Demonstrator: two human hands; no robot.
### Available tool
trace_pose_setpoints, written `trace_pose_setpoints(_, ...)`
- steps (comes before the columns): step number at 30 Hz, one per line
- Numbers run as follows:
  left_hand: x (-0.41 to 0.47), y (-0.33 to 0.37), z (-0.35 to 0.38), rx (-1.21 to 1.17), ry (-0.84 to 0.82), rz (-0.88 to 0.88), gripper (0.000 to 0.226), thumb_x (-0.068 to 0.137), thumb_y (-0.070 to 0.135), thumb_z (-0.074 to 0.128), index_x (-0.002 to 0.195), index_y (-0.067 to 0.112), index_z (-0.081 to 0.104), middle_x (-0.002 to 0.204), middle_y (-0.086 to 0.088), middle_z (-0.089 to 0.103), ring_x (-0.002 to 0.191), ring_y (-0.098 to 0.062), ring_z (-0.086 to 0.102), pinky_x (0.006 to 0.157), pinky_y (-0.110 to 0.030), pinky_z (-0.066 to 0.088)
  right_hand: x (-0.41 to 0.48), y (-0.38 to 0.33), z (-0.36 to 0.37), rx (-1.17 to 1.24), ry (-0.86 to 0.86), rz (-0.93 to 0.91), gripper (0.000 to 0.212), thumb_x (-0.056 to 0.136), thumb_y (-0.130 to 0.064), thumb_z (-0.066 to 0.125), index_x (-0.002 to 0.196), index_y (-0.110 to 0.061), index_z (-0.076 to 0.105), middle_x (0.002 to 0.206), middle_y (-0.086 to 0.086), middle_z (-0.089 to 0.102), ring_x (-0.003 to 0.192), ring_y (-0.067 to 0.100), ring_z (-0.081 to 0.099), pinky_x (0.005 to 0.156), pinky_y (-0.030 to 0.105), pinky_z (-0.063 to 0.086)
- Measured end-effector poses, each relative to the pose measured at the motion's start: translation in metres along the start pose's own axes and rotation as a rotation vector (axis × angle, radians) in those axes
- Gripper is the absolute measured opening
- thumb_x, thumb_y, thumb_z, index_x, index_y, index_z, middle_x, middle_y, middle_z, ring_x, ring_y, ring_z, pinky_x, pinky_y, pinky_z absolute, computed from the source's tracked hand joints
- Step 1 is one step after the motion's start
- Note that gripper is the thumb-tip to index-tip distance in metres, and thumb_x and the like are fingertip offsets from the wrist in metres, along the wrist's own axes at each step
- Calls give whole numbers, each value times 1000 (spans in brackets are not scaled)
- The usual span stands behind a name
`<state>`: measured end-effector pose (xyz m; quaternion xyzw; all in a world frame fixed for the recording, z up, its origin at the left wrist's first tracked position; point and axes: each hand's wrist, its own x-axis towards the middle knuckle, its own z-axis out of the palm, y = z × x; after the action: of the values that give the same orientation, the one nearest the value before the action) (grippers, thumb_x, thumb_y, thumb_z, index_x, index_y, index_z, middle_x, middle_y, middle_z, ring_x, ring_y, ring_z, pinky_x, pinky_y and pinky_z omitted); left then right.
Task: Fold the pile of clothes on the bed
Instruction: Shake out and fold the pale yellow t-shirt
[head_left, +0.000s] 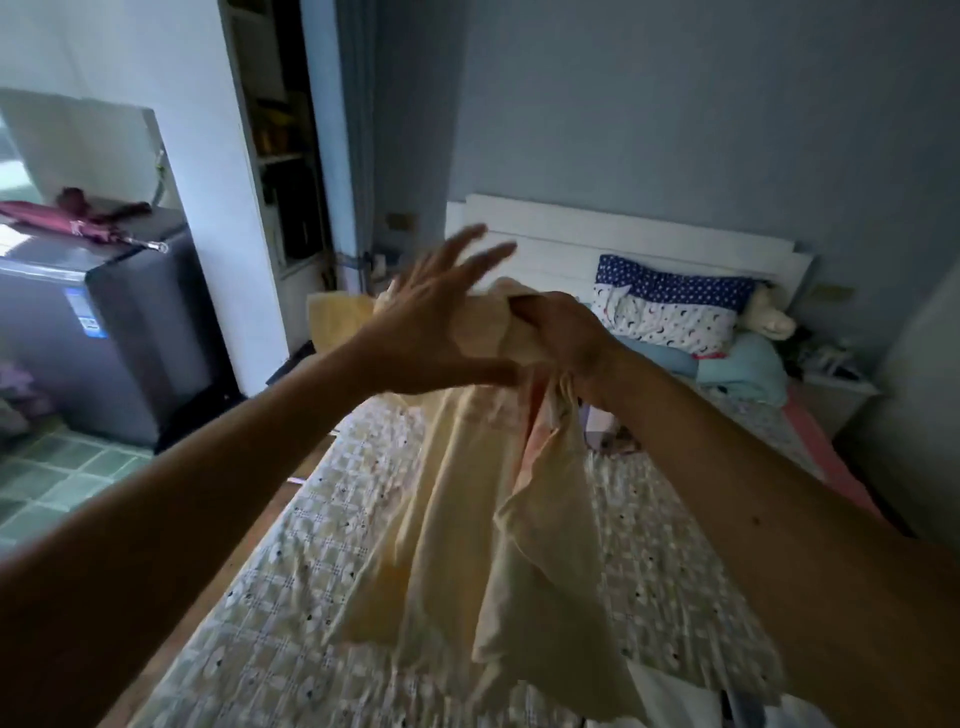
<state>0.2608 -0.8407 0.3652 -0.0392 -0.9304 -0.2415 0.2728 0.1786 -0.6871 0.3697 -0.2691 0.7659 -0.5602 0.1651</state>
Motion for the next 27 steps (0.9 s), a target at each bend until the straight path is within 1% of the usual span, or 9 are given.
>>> trace_pose_setpoints(2, 7, 12, -9, -8, -154, 121, 82, 73, 53, 81, 143, 31, 44, 134, 4, 59, 114, -13, 58, 91, -25, 50, 0, -25, -5, -31, 53, -87, 18, 98, -13, 52, 97, -4, 68, 89, 7, 61, 64, -1, 55, 62, 12, 45)
trace_pose_setpoints(4, 22, 24, -25, -30, -5, 133, 48, 82, 33, 78, 125, 23, 57, 102, 1, 72, 88, -17, 68, 68, -20, 48, 0, -46, -18, -77, 111, -130, 28, 94, -18, 60, 105, 7, 65, 89, 12, 57, 62, 0, 54, 56, 10, 43)
trace_pose_setpoints(6, 34, 34, -41, -136, 111, 89, 30, 89, 25, 70, 116, 20, 58, 86, -2, 71, 75, -20, 67, 60, -16, 46, -6, -61, -36, -158, 121, -138, 45, 93, -30, 64, 117, 7, 57, 94, 6, 58, 77, 8, 57, 61, 13, 48)
trace_pose_setpoints(9, 46, 58, -53, -118, 131, 105, 8, 99, 25, 56, 106, 28, 56, 91, -6, 68, 77, -22, 65, 63, -23, 52, -11, -71, -59, -430, 83, -178, 61, 84, -42, 74, 128, -11, 45, 107, -1, 57, 93, 11, 59, 77, 27, 54)
trace_pose_setpoints(13, 66, 80, -58, -83, 111, 95, 18, 103, 26, 47, 103, 26, 64, 101, 5, 61, 79, 3, 53, 64, -13, 38, -19, -68, -72, -727, 86, -304, 71, 76, -26, 81, 126, -10, 34, 93, -5, 47, 78, 7, 49, 63, 26, 46)
trace_pose_setpoints(17, 84, 87, -66, 14, 37, 132, 27, 102, 38, 50, 107, 20, 69, 100, 4, 59, 84, -8, 57, 70, -15, 39, -23, -52, -93, -711, 124, -352, 33, 76, -8, 69, 99, -17, 47, 75, -7, 49, 62, 8, 44, 54, 24, 34)
trace_pose_setpoints(20, 93, 90, -73, 95, -18, 192, 34, 99, 44, 53, 102, 16, 71, 93, 5, 62, 80, -5, 59, 74, -18, 43, -22, -36, -104, -746, 206, -324, 24, 77, -8, 65, 72, -27, 49, 70, -6, 53, 62, 10, 48, 58, 28, 38)
trace_pose_setpoints(23, 98, 94, -80, 141, -116, 218, 47, 87, 62, 55, 96, 19, 70, 85, 8, 62, 74, -4, 61, 67, -12, 45, -17, -22, -107, -657, 174, -274, 17, 85, -11, 62, 69, -13, 60, 65, 1, 57, 59, 12, 52, 61, 31, 43)
trace_pose_setpoints(27, 103, 96, -91, 296, -319, 205, 67, 60, 75, 67, 109, 30, 59, 98, 10, 60, 86, -9, 59, 76, -27, 52, -10, -14, -111, -294, 211, -238, 21, 94, -11, 61, 78, 2, 65, 74, 13, 56, 72, 21, 53, 70, 36, 43)
